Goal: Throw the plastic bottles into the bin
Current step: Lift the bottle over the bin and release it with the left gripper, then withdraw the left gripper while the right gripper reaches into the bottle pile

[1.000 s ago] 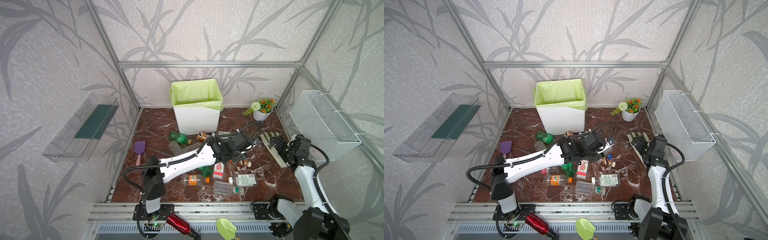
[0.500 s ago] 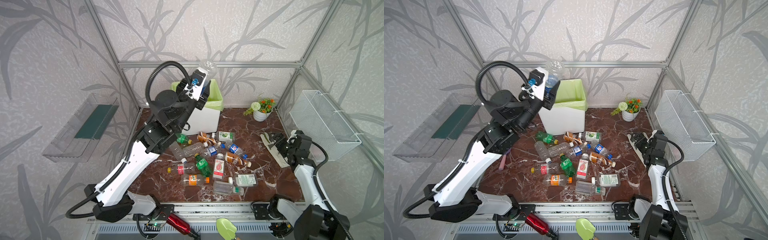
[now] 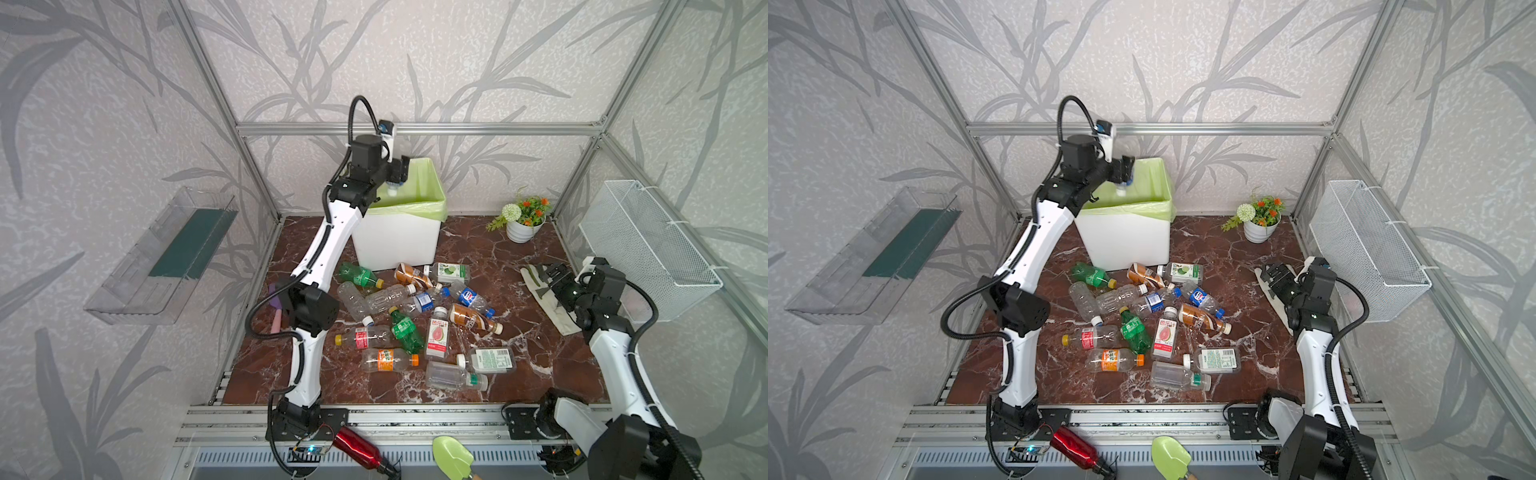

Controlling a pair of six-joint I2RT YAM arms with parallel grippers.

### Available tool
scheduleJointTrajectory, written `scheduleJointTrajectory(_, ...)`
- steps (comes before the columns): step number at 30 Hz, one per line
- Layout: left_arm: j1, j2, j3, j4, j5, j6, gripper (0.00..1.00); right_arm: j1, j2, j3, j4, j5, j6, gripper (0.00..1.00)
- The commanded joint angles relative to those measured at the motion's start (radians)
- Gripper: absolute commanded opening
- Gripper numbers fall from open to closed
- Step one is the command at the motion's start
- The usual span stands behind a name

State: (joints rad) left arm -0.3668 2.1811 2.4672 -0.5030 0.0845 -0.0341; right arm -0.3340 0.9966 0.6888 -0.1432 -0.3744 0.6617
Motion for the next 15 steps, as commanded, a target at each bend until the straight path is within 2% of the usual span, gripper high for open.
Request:
scheduleJointTrajectory(1, -0.014, -0.171, 0.070, 0.046, 0.003, -0.032, 0.99, 0.002, -0.018, 0.028, -0.018, 0.006, -0.016, 0.99)
scheduleJointTrajectory(5, -0.014, -0.273, 0.040, 0.081, -0.019, 0.022, 0.99, 0.002, -0.016, 0.006, -0.007, 0.000, -0.016, 0.99)
scheduleJointTrajectory(8, -0.014, -0.390, -0.094, 0.134, -0.029, 0.050, 0.99, 0.002, -0.015, -0.003, -0.010, 0.000, -0.016, 0.99)
scheduleJointTrajectory(15, -0.014, -0.743, -0.723, 0.410, -0.119, 0.038, 0.99, 0.014, -0.004, -0.013, 0.013, -0.023, 0.014, 0.99)
